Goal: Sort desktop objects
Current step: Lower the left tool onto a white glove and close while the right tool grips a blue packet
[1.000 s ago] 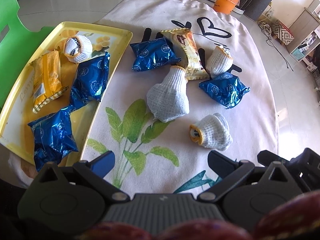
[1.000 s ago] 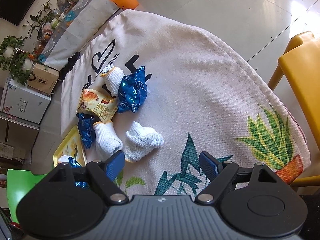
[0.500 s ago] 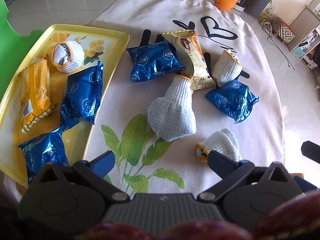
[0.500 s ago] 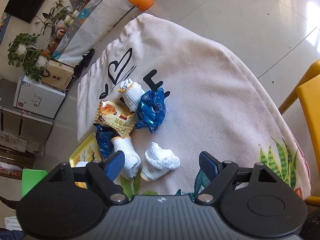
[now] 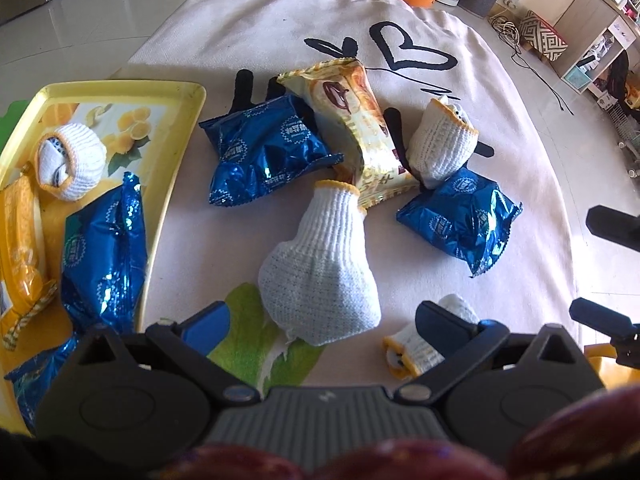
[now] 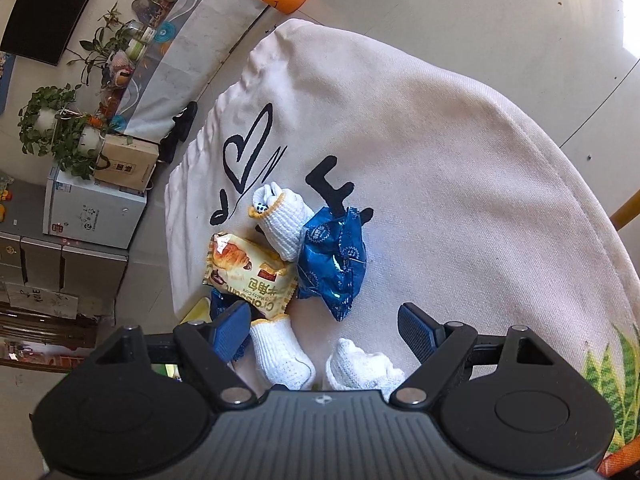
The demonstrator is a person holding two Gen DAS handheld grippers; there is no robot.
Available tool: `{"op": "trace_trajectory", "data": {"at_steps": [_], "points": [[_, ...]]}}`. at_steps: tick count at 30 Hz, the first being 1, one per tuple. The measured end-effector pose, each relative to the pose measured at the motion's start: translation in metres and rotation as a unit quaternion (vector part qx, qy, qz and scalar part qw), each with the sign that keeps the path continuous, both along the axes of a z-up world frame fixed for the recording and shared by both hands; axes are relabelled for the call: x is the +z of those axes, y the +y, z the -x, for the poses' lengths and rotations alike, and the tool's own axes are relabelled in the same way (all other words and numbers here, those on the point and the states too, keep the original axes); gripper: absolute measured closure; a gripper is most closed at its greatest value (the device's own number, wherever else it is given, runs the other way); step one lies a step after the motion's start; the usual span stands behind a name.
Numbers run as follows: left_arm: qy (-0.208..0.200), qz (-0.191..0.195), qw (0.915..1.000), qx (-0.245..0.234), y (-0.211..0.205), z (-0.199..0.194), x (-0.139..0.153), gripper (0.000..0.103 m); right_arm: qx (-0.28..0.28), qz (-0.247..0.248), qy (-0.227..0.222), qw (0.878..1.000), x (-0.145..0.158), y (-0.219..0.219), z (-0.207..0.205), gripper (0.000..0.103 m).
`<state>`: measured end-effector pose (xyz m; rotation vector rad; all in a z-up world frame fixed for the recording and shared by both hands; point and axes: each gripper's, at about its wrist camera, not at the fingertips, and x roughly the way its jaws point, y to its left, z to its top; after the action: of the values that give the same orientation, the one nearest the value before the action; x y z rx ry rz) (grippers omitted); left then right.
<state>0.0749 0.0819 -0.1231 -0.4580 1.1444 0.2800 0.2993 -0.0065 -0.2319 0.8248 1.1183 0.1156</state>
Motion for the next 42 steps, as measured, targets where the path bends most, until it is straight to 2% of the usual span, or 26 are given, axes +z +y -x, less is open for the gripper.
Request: {"op": "trace_trajectory", "data": {"at_steps": [7,12,17,23,29,33,37,40,42], "points": [[0.024,0.003,0.9997,0.000,0.004,-0.017,-0.015,0.001,0.041,0.050,-0.015,0.998,-0.007,0.025,-0.025,0.022],[0.029,-0.002,0.9996,-0.002,0.007,-0.024,-0.018,0.001,0.065,0.059,-0.007,0.996,-0.020,0.036,-0.035,0.024],[0.032,0.011,0.9994,-0.005,0.007,-0.029,-0.022,0.001,0.063,0.064,-0.009,0.996,-0.030,0.045,-0.043,0.033],[0.030,0.004,0.9991,-0.030,0.000,-0.035,-0.027,0.001,0.067,0.102,-0.017,0.992,-0.036,0.059,-0.054,0.034],[0.034,0.003,0.9991,-0.026,0.002,-0.033,-0.034,0.001,0.050,0.121,-0.009,0.991,-0.044,0.059,-0.061,0.036],[0.038,0.000,0.9991,-0.022,0.004,-0.030,-0.037,0.001,0.020,0.085,0.008,0.996,-0.050,0.048,-0.063,0.035],[0.033,-0.008,0.9992,-0.022,0.005,-0.027,-0.038,0.001,0.009,0.070,0.026,0.997,-0.057,0.047,-0.065,0.033],[0.029,-0.011,0.9994,-0.018,0.006,-0.024,-0.037,0.006,-0.009,0.035,0.041,0.999,-0.066,0.044,-0.063,0.032],[0.024,-0.016,0.9994,-0.020,0.006,-0.022,-0.036,0.012,-0.019,0.029,0.042,0.999,-0.067,0.042,-0.063,0.032]]}}
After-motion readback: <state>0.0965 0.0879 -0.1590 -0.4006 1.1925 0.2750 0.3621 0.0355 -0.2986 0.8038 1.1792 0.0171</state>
